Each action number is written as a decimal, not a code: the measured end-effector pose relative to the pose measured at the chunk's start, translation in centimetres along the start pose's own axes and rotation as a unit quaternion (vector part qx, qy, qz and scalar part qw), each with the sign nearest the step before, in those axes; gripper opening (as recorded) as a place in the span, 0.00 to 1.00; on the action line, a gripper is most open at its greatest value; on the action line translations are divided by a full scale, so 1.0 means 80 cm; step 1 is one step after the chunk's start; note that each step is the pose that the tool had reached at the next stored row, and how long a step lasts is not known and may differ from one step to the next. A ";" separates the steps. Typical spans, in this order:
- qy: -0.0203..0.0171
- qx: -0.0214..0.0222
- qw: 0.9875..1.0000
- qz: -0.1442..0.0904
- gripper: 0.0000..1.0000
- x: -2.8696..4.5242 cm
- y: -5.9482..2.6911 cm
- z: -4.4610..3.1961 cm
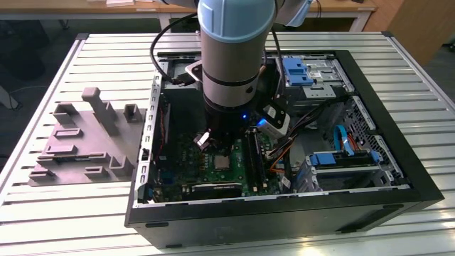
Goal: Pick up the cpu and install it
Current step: 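Close the cpu cover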
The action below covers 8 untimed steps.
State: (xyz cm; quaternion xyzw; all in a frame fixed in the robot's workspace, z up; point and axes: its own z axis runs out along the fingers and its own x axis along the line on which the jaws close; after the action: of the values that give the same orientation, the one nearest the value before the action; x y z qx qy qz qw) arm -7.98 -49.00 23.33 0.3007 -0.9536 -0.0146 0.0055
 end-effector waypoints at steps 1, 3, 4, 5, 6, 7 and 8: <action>0.000 0.000 1.000 0.000 0.11 0.0000 0.000 0.0000; 0.000 0.000 1.000 0.000 0.11 0.0000 0.000 0.0000; 0.000 0.000 1.000 0.000 0.11 0.0000 0.000 0.0000; 0.000 0.000 1.000 0.000 0.11 0.0000 0.000 0.0000; 0.000 0.000 1.000 0.000 0.11 0.0000 0.000 0.0000; 0.000 0.000 1.000 0.000 0.11 0.0000 0.000 0.0000; 0.000 0.000 1.000 0.000 0.11 0.0000 0.000 0.0000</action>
State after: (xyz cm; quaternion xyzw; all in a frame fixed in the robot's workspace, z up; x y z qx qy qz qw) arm -7.98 -49.00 23.34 0.3009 -0.9535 -0.0146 0.0055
